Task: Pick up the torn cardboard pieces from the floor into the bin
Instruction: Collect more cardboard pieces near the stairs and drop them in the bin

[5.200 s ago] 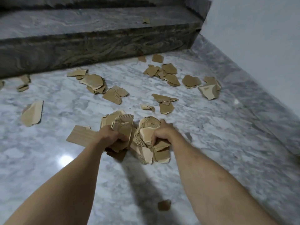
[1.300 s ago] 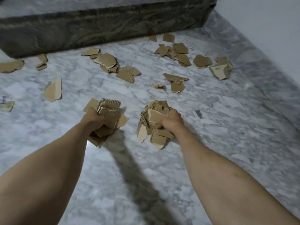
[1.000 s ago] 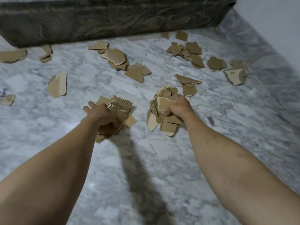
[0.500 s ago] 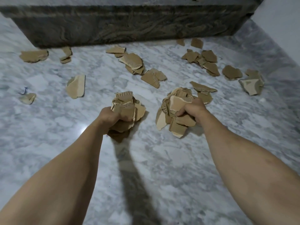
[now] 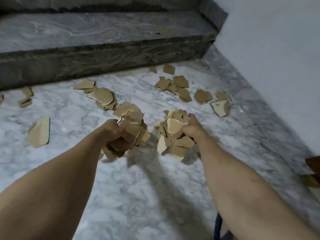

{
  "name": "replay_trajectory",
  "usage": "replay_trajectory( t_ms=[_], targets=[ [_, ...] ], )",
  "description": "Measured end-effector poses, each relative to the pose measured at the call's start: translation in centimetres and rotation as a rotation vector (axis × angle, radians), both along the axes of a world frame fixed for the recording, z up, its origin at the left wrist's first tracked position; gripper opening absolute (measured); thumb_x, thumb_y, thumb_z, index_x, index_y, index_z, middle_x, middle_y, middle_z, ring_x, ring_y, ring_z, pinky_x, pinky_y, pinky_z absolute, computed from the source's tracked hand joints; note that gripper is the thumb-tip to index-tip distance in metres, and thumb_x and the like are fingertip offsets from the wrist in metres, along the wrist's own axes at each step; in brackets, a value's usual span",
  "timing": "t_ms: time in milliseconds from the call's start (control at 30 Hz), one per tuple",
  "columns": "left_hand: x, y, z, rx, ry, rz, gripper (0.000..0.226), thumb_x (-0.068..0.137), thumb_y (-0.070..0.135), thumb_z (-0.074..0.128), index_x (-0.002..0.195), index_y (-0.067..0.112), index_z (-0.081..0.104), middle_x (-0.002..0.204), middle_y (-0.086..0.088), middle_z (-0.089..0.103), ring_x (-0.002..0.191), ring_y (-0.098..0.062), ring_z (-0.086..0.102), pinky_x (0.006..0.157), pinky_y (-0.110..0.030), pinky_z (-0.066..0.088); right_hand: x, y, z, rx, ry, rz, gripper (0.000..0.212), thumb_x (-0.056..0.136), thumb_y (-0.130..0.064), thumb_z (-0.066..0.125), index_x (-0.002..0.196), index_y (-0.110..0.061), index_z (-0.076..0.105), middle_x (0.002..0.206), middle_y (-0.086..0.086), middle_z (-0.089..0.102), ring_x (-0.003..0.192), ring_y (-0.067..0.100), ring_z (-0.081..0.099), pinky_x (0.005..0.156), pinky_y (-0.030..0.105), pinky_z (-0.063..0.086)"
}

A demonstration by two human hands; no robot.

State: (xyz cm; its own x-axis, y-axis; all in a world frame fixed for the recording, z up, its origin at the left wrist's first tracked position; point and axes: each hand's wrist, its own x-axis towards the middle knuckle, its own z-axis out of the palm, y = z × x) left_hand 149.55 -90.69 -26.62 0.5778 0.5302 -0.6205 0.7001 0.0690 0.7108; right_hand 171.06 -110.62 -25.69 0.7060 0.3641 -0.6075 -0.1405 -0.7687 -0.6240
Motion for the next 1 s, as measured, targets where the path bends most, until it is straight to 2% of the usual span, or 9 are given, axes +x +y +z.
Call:
replay_trajectory(
  t_ms=[100, 233, 367, 433, 533, 633, 733, 867, 1000],
  targets=[
    [4.7, -0.9, 1.2, 0.038, 0.02, -0.091, 0.064, 0.042, 0.02, 0.095, 0.101, 0.01, 0.075, 0.1, -0.01, 0.076, 0.091, -0.03, 0.072, 0.079, -0.041, 0.06, 3.5, -1.6, 0.9, -0.188, -0.062, 0.215, 0.126, 0.065, 0.008, 0.083, 0.161, -0.026, 0.008, 0.159, 0.01, 0.034, 0.137, 0.034, 0.043, 0.095, 0.034, 0.05],
    [7.7, -2.4, 0.6, 0.102, 0.117, -0.04, 0.072, 0.026, 0.035, 0.088, 0.093, 0.014, 0.077, 0.094, -0.005, 0.077, 0.089, -0.028, 0.071, 0.081, -0.043, 0.061, 6.2, -2.1, 1.2, -0.303, -0.052, 0.46, 0.127, 0.064, 0.004, 0.085, 0.16, -0.03, 0.009, 0.154, 0.012, 0.042, 0.129, 0.036, 0.05, 0.096, 0.043, 0.053],
    [10.6, -1.5, -0.8, 0.167, 0.149, 0.016, 0.043, 0.056, 0.02, 0.089, 0.093, 0.007, 0.073, 0.095, -0.009, 0.072, 0.091, -0.03, 0.067, 0.082, -0.039, 0.057, 9.8, 0.5, -1.6, -0.267, -0.056, 0.558, 0.13, 0.066, -0.002, 0.087, 0.161, -0.029, 0.002, 0.158, 0.013, 0.037, 0.136, 0.036, 0.045, 0.1, 0.041, 0.049],
    [12.0, 0.4, -2.7, 0.216, 0.071, 0.074, 0.036, 0.067, 0.02, 0.08, 0.097, 0.003, 0.07, 0.097, -0.013, 0.07, 0.091, -0.03, 0.067, 0.078, -0.036, 0.057, 11.1, 2.2, -3.6, -0.287, -0.042, 0.622, 0.133, 0.068, -0.003, 0.087, 0.161, -0.028, -0.005, 0.162, 0.013, 0.03, 0.139, 0.037, 0.041, 0.099, 0.042, 0.048],
    [12.8, 2.2, -4.6, 0.259, 0.005, 0.097, 0.042, 0.072, 0.039, 0.073, 0.103, 0.011, 0.073, 0.101, -0.013, 0.075, 0.093, -0.031, 0.07, 0.08, -0.042, 0.059, 11.9, 3.9, -6.3, -0.346, -0.074, 0.693, 0.133, 0.061, -0.008, 0.093, 0.16, -0.02, 0.005, 0.161, 0.013, 0.029, 0.14, 0.037, 0.038, 0.097, 0.044, 0.051],
    [12.7, 3.6, -5.6, 0.157, 0.065, 0.126, 0.039, 0.052, 0.029, 0.082, 0.087, 0.012, 0.075, 0.088, -0.013, 0.075, 0.081, -0.031, 0.071, 0.08, -0.046, 0.061, 12.2, 4.3, -7.0, -0.393, -0.152, 0.723, 0.123, 0.057, -0.016, 0.096, 0.153, -0.016, 0.019, 0.154, 0.017, 0.025, 0.142, 0.039, 0.027, 0.099, 0.05, 0.049],
    [12.7, 4.2, -6.7, 0.16, 0.123, 0.109, 0.048, 0.052, 0.037, 0.084, 0.094, 0.016, 0.074, 0.095, -0.013, 0.075, 0.088, -0.034, 0.072, 0.082, -0.053, 0.061, 12.1, 3.8, -6.9, -0.435, -0.181, 0.732, 0.11, 0.059, -0.022, 0.095, 0.148, -0.015, 0.031, 0.153, 0.013, 0.014, 0.146, 0.038, 0.012, 0.104, 0.05, 0.046],
    [13.4, 4.7, -6.2, 0.166, 0.114, 0.002, 0.062, 0.037, 0.04, 0.085, 0.094, 0.016, 0.078, 0.092, -0.007, 0.078, 0.088, -0.03, 0.073, 0.08, -0.052, 0.061, 12.0, 3.8, -7.1, -0.373, -0.179, 0.694, 0.1, 0.051, -0.023, 0.097, 0.136, -0.016, 0.044, 0.143, 0.009, 0.047, 0.125, 0.033, 0.05, 0.096, 0.042, 0.052],
    [12.6, 4.9, -4.2, 0.085, 0.111, 0.079, 0.087, 0.027, 0.039, 0.087, 0.108, 0.011, 0.072, 0.103, -0.011, 0.075, 0.098, -0.033, 0.069, 0.093, -0.047, 0.058, 12.5, 3.2, -6.5, -0.269, -0.05, 0.538, 0.111, 0.048, -0.015, 0.097, 0.145, -0.011, 0.042, 0.14, 0.01, 0.054, 0.123, 0.033, 0.054, 0.098, 0.043, 0.052]
  ],
)
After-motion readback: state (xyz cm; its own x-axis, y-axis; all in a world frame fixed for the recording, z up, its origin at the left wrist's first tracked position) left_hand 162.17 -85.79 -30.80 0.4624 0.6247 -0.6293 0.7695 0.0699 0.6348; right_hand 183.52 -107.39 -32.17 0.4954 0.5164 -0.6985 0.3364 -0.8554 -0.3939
